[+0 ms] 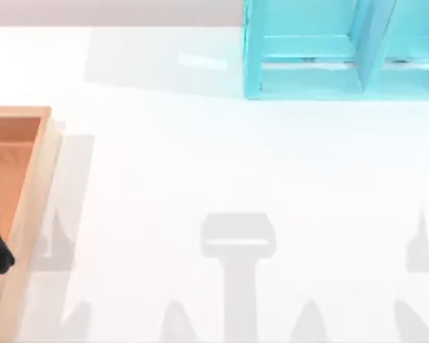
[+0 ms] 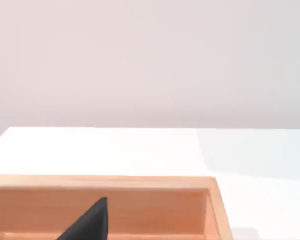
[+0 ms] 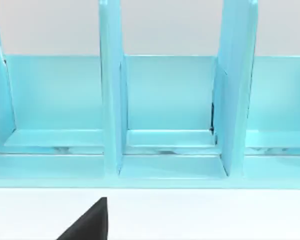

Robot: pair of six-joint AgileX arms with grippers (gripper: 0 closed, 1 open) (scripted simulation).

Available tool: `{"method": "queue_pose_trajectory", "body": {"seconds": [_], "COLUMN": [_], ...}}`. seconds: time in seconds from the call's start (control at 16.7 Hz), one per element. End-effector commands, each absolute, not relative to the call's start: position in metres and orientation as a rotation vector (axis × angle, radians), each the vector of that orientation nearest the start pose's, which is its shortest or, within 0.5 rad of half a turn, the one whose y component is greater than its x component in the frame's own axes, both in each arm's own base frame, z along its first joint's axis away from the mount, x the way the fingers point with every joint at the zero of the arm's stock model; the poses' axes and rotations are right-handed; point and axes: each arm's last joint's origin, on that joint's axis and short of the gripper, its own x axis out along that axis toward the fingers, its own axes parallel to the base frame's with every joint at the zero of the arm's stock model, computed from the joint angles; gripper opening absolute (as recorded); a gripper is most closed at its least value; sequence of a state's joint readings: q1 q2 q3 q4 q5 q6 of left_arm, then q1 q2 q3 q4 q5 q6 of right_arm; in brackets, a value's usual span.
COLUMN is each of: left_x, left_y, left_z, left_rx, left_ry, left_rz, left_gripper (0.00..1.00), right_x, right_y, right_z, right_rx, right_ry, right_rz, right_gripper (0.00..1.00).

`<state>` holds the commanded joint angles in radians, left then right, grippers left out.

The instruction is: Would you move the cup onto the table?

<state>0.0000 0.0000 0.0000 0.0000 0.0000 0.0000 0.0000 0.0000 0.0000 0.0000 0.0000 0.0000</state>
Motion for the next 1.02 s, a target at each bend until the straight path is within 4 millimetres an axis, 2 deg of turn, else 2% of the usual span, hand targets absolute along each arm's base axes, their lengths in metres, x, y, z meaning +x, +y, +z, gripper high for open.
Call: {"method": "queue_pose_trajectory", "body": {"seconds": [0.24,0.48,0.72,1.02], "left_x": [0.106,0.110,0.133,0.182], "left_y": [0.000,0.006,0.017,0.038], "left_z": [0.166,0.197,0.225,0.238], "left_rx": [0.015,0.065,0.095,0.069], "left_ry": [0.034,0.222,0.618,1.199], "left_rz": [0.014,0.060,0.082,0.048], "left_gripper": [1.00,1.00,1.00,1.00], "right_x": [0.106,0.106,0.106,0.106], "right_y": [-0.001,-0.001,-0.001,-0.001], "right_z": [0.160,0.160,0.160,0.160], "right_rx": [0.000,0.000,0.000,0.000], "right_ry": [0.000,0.000,0.000,0.000], "right_rz": [0.000,0.000,0.000,0.000], "right_gripper": [1.00,1.00,1.00,1.00]}}
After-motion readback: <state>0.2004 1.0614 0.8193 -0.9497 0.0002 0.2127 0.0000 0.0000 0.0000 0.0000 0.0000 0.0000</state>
